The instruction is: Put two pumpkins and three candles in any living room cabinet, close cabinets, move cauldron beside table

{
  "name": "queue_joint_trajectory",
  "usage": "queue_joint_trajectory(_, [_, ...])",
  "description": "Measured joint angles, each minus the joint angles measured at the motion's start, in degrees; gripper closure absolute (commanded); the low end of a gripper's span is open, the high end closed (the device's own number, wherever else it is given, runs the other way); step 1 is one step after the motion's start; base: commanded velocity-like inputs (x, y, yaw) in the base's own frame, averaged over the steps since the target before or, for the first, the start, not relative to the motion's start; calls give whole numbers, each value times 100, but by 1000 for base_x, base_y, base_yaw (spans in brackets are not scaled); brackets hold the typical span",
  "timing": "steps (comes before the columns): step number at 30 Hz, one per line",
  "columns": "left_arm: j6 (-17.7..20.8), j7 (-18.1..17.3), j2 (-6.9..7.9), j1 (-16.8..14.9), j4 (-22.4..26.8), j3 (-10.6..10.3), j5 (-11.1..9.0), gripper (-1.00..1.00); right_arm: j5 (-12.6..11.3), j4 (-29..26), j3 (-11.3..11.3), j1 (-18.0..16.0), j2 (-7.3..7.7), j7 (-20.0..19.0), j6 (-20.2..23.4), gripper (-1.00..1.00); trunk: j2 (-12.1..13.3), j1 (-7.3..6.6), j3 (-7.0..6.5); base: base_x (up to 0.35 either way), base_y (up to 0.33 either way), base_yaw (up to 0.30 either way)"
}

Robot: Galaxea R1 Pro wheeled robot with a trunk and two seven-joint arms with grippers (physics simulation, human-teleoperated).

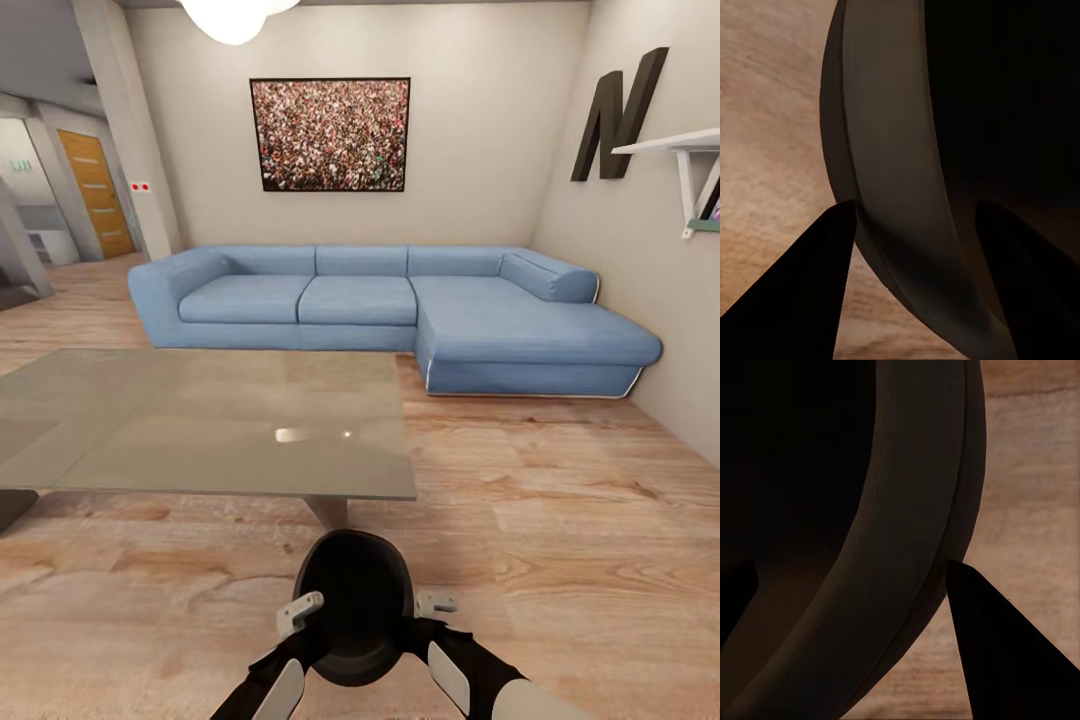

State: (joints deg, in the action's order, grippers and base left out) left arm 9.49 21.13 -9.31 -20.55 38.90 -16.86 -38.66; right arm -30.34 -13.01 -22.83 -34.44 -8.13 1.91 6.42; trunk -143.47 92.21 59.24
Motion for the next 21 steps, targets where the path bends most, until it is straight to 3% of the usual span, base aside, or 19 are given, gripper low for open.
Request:
queue_joint_trajectory(11, [-4,-6,0,-1,1,3,7,100,2,-5,1,0,0,1,0,100,-1,0,1,0,0,0])
queue_joint_trajectory(17, [-4,-5,0,-1,2,3,5,100,1,-6,-3,0,0,3,1,100,-8,15,133,0,0,0])
queue_joint_trajectory(21, [-5,-13,0,-1,3,7,13,100,4,-14,0,1,2,4,2,100,-9,15,133,0,0,0])
